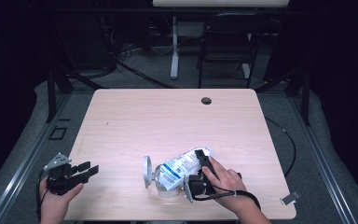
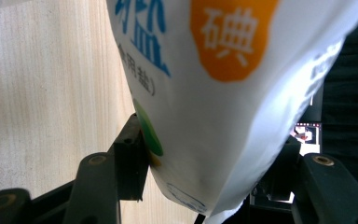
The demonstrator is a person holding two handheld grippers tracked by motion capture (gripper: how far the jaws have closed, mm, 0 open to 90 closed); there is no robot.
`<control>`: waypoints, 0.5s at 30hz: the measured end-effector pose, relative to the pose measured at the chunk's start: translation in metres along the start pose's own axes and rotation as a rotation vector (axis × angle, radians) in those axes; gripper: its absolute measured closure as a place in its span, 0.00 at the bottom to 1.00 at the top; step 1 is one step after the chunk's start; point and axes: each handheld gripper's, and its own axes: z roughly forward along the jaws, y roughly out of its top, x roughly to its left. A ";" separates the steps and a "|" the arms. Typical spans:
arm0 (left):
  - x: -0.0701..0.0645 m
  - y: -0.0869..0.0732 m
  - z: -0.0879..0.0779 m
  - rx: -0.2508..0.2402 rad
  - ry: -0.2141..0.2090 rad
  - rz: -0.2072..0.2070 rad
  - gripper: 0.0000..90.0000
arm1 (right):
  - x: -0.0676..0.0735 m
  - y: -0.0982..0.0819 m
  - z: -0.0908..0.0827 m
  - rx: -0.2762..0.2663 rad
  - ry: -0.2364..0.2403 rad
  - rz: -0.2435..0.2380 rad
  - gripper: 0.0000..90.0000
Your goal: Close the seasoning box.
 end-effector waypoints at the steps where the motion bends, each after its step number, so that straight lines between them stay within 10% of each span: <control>1: 0.000 0.000 0.001 -0.003 0.001 -0.002 0.61 | 0.000 0.000 0.000 0.002 0.001 -0.002 0.50; 15: -0.001 0.000 0.000 -0.006 -0.002 0.000 0.61 | -0.005 0.002 -0.003 0.026 0.008 -0.069 0.50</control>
